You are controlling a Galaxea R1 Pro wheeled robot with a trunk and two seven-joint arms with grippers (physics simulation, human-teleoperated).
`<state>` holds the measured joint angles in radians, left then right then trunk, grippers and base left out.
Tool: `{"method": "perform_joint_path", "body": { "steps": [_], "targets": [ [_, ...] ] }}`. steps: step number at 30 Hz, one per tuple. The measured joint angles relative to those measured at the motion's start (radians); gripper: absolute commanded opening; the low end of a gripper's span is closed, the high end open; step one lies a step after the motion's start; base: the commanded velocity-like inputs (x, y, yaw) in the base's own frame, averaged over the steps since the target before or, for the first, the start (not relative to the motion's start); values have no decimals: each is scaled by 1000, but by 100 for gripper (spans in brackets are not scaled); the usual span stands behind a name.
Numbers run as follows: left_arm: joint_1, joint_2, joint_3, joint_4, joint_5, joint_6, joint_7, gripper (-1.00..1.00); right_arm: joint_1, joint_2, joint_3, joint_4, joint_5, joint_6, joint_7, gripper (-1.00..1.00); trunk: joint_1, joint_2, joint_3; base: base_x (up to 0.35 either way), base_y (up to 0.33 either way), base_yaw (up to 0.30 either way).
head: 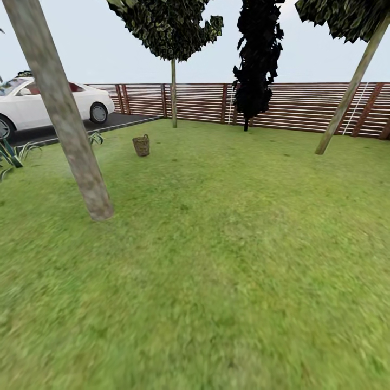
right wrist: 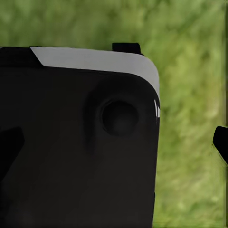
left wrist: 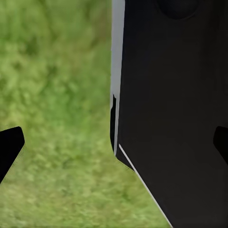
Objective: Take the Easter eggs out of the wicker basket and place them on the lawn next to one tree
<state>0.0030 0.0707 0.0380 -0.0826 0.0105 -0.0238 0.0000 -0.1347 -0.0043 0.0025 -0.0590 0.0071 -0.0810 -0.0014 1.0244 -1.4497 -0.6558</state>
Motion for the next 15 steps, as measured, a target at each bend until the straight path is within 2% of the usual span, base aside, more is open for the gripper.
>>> {"method": "perform_joint_path", "body": {
  "steps": [15],
  "targets": [
    [0,1,0,0,1,1,0,100,0,-2,-1,0,-4,0,0,100,0,0,0,338,0,0]
  ]
}}
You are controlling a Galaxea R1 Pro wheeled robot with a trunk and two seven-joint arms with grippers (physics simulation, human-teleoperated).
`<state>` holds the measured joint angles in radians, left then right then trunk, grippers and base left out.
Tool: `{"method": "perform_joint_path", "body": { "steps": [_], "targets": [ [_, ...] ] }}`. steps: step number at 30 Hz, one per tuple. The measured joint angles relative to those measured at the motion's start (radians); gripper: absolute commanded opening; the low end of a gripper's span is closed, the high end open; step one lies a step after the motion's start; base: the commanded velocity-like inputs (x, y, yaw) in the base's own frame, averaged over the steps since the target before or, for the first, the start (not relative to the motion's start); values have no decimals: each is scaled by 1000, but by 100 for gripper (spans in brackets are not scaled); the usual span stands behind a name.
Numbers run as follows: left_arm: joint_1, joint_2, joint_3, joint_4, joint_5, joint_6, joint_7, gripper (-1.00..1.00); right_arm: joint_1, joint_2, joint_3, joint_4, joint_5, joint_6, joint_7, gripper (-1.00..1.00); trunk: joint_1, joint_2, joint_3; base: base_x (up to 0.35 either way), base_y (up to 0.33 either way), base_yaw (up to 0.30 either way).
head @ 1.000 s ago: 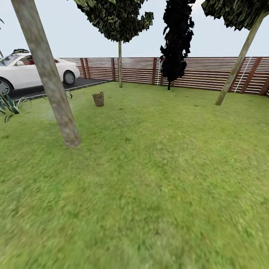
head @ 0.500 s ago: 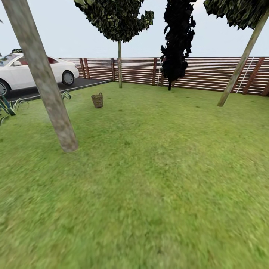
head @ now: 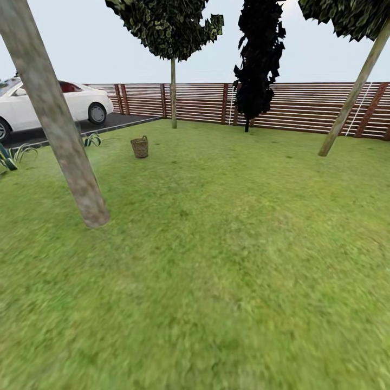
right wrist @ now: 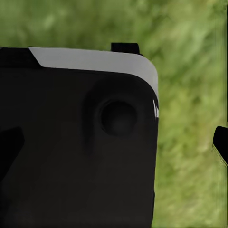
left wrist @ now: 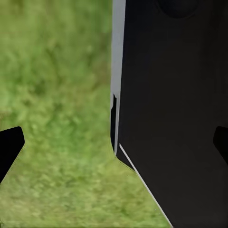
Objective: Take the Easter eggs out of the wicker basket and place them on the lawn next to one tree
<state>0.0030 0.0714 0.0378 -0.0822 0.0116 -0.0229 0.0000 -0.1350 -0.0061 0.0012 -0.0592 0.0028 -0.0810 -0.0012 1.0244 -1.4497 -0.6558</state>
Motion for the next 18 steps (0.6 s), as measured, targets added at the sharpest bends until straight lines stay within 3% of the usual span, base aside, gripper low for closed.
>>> {"method": "perform_joint_path", "body": {
  "steps": [18],
  "targets": [
    [0,-11,0,0,-2,0,0,100,0,-3,-1,2,0,-1,0,100,0,0,0,338,0,6]
  ]
}}
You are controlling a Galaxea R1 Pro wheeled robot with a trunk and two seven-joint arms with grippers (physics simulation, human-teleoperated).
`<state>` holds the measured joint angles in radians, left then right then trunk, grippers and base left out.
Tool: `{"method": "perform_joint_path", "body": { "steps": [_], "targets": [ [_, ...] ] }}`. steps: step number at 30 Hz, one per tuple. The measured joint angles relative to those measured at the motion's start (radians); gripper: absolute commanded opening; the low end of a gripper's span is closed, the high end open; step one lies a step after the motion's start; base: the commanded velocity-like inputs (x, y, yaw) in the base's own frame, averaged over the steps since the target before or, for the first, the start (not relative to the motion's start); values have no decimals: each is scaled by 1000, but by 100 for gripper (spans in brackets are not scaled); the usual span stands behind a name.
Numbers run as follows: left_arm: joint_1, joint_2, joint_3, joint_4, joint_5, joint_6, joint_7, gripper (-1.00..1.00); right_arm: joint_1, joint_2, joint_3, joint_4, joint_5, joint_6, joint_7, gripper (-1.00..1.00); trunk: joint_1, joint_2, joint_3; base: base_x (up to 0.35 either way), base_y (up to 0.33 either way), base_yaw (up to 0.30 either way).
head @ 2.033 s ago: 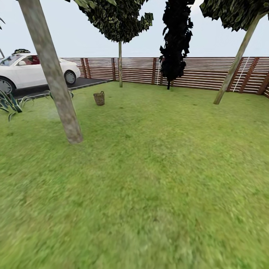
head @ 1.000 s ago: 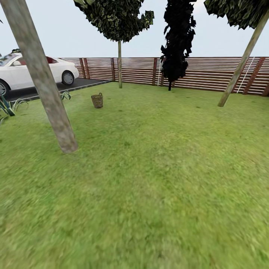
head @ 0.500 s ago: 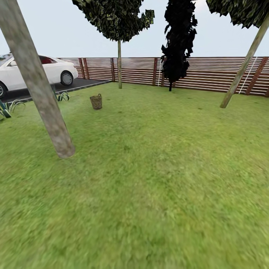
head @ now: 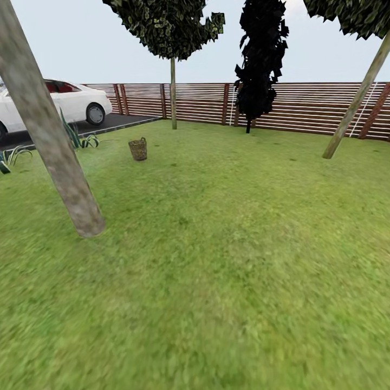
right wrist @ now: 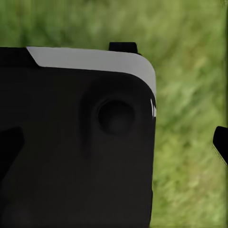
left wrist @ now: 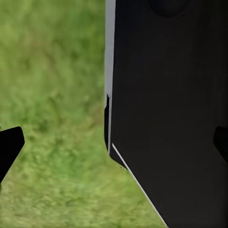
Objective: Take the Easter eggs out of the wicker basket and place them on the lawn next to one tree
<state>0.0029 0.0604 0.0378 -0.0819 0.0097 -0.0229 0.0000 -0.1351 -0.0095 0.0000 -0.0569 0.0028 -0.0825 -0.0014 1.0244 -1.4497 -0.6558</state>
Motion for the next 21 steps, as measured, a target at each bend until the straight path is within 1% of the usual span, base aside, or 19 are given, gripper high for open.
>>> {"method": "perform_joint_path", "body": {
  "steps": [7,10,13,21],
  "targets": [
    [0,-1,-1,-1,0,0,0,100,0,1,0,-1,1,0,0,100,0,0,0,338,0,49],
    [0,-16,-2,-3,-2,0,0,100,0,2,0,-1,2,0,0,100,0,0,0,338,0,3],
    [0,-22,-3,-3,-2,0,0,100,0,1,-1,-2,0,0,0,100,0,0,0,338,0,1],
    [0,-21,0,-3,1,-1,3,100,0,6,2,-2,3,0,0,100,0,0,0,338,0,0]
  ]
}}
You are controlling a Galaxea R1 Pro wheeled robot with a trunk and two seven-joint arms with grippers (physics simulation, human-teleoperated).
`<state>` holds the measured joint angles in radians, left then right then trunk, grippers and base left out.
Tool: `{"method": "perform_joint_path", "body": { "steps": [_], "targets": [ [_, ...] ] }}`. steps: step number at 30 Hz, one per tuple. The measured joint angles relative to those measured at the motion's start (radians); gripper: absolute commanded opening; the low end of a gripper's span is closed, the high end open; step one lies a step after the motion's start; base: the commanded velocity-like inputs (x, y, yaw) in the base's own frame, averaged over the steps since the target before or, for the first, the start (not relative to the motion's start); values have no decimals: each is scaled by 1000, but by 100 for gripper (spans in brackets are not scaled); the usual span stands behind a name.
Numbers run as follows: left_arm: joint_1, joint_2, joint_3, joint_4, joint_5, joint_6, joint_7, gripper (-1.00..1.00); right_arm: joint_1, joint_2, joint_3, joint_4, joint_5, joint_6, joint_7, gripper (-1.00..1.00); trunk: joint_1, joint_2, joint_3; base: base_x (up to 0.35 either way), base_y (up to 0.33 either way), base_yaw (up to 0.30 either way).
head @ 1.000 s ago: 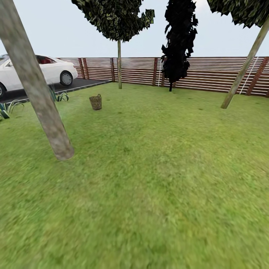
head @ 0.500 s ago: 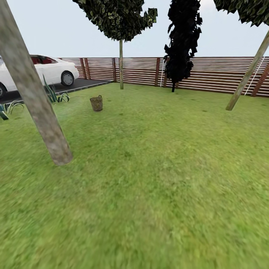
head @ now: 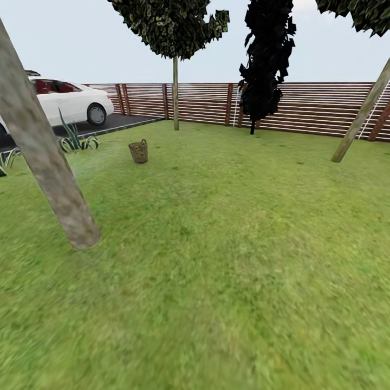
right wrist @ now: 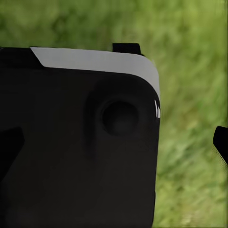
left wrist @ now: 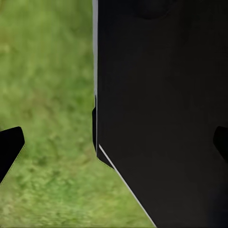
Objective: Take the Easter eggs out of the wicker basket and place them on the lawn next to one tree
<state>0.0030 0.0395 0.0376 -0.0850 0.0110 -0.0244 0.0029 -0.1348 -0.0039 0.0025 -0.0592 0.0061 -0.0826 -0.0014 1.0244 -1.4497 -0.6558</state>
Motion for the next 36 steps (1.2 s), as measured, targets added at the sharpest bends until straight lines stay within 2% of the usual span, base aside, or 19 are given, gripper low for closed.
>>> {"method": "perform_joint_path", "body": {
  "steps": [11,16,36],
  "targets": [
    [0,-2,2,-1,0,-1,5,100,0,4,2,5,3,1,7,100,0,0,0,338,0,0],
    [0,-3,2,0,0,-1,6,100,0,-1,23,6,34,-12,28,100,0,0,0,338,-22,0],
    [0,-5,0,8,0,0,7,100,0,-5,25,5,38,-25,23,100,0,0,0,322,-136,0]
  ]
}}
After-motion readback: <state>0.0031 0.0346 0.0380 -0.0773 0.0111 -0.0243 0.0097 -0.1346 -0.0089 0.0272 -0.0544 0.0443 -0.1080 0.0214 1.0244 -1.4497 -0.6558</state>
